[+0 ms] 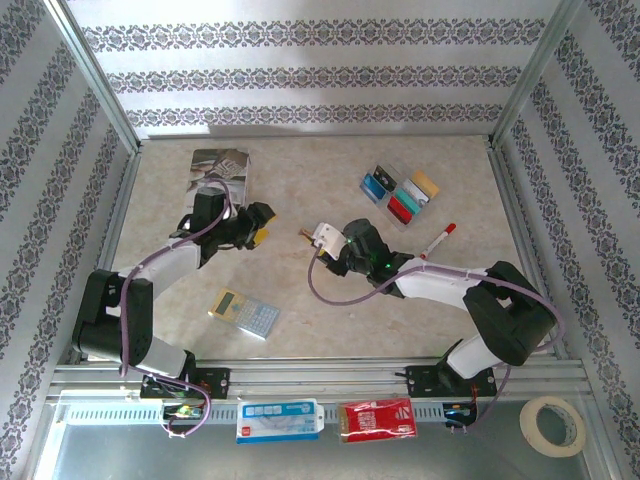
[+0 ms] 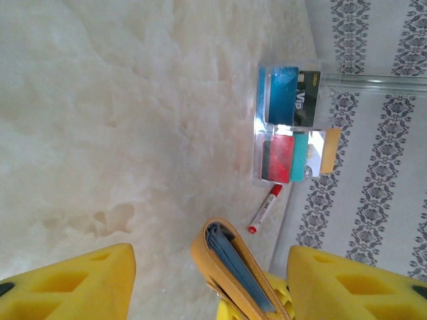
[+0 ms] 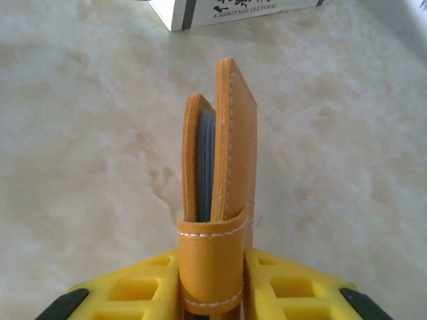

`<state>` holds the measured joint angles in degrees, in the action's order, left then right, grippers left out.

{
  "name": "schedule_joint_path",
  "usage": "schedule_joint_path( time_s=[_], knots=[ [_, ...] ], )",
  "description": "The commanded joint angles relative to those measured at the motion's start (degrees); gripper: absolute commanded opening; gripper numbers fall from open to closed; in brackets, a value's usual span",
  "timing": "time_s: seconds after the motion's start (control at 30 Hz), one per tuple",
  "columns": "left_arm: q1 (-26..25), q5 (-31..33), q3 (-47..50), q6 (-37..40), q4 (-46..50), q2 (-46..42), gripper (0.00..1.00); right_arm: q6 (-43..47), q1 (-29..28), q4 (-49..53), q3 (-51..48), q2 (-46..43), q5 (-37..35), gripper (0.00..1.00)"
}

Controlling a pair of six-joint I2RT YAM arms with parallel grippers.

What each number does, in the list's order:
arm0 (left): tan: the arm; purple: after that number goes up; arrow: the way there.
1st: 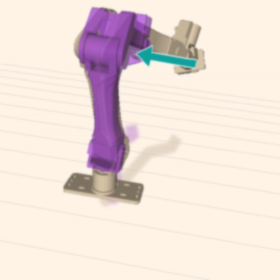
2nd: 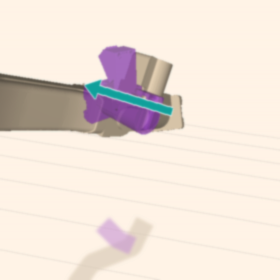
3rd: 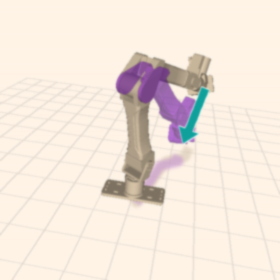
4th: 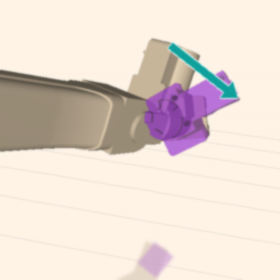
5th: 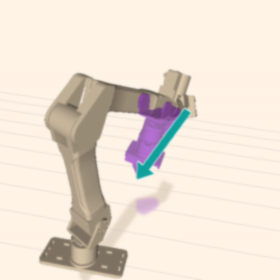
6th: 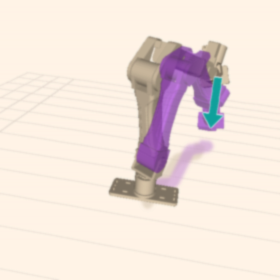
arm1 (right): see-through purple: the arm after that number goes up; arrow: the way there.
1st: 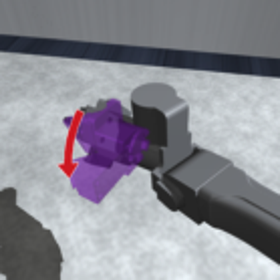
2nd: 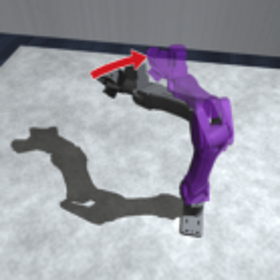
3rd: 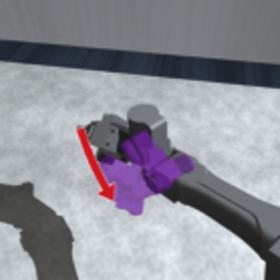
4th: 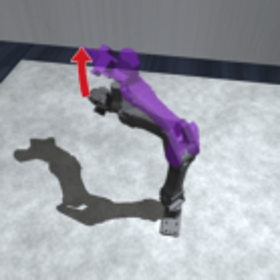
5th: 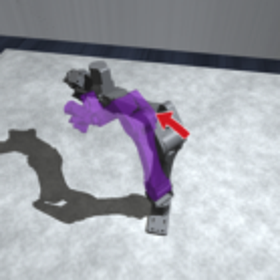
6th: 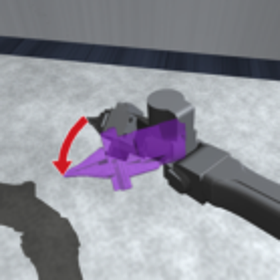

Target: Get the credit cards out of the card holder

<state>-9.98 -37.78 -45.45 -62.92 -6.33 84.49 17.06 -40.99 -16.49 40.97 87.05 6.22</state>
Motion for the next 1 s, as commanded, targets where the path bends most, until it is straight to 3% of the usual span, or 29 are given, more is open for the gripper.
schedule_joint_path(
  time_s=[0.0, 0.23, 0.43, 0.5, 0.77, 0.97],
  knots=[
    [1.2, 0.6, -0.2, 5.0, 4.4, -1.7, 0.65, -16.7, 0.2, 2.6, 2.7, 0.3, 5.6, 0.25],
    [1.2, 0.9, -2.5, 10.5, 11.6, -1.9, 0.73, -40.3, 0.2, -1.1, 4.0, 5.3, 8.0, 0.24],
    [1.1, 1.4, -1.4, 14.1, 13.7, -3.3, 0.87, -55.4, 0.2, -3.1, 5.9, 11.5, 9.1, 0.24],
    [1.1, 1.4, 0.2, 15.3, 13.6, -4.3, 0.97, -59.5, 0.4, -4.3, 6.0, 12.7, 9.4, 0.24],
    [-0.6, 2.4, 4.8, 16.6, 11.1, -8.5, 1.00, -65.4, 1.6, 0.9, 3.0, 10.3, 4.9, 0.33],
    [-5.1, 5.8, 4.7, 15.6, 7.6, -8.5, 1.00, -59.9, 2.7, 16.7, 5.5, 3.8, -1.9, 0.57]
  ],
)
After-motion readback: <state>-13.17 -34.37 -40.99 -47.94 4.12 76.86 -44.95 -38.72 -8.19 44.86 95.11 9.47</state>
